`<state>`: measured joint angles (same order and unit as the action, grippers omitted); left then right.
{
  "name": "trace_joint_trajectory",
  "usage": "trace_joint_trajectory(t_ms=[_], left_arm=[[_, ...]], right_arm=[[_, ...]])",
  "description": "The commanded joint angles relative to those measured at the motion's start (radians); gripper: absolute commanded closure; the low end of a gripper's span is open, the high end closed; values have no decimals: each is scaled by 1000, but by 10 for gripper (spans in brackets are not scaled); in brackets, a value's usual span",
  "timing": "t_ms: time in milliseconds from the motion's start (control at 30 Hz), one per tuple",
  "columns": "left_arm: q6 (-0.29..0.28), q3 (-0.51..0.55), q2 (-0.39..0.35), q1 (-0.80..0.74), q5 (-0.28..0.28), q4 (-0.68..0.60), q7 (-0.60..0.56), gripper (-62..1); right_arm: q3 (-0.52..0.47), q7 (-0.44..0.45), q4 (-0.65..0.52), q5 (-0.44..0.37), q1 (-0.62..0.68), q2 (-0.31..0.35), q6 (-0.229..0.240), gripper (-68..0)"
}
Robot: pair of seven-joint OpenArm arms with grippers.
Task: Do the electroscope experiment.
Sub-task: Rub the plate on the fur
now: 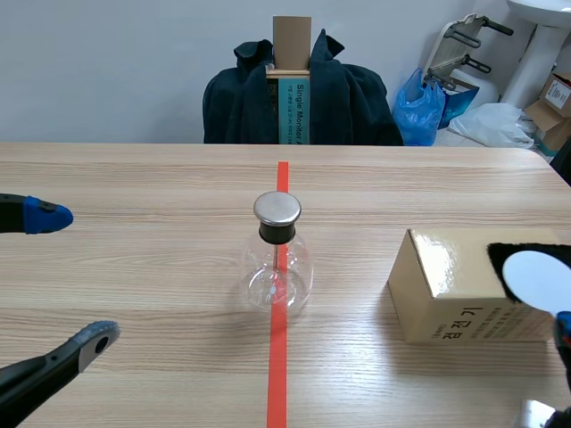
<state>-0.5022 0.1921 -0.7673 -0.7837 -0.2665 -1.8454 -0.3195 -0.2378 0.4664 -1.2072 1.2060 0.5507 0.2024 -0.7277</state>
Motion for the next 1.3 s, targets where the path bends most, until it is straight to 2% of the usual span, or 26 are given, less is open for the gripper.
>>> trace_joint_trajectory(t_ms=[0, 67, 200, 267, 767, 1000, 1100, 1267], left_arm=[[-2, -6, 2, 3, -15, -3, -19, -623], [-2, -6, 2, 3, -15, -3, -19, -623], [-2, -6, 2, 3, -15, -3, -19, -623], [-2, -6, 2, 3, -15, -3, -19, -623], [-2, -6, 2, 3, -14, -2, -19, -623], [-2, -6, 2, 3, -15, -2, 34, -623], [-2, -7, 3, 4, -15, -2, 52, -623], [-3, -14, 2, 21, -14, 2, 108, -420]], right_arm=[[-14, -74, -16, -13, -5, 14, -5, -8], [-24, -72, -16, -8, -5, 14, -5, -8], [-13, 59, -16, -4, -5, 16, -4, -8], [-3, 83, -16, -4, -5, 16, -4, -8], [-1, 79, -16, -5, -4, 15, -5, -8], [-50, 72, -19, -10, -5, 47, -13, -8], [-72, 72, -40, -45, -8, 76, -21, -8], [-98, 72, -126, -141, -20, 134, -55, -8]])
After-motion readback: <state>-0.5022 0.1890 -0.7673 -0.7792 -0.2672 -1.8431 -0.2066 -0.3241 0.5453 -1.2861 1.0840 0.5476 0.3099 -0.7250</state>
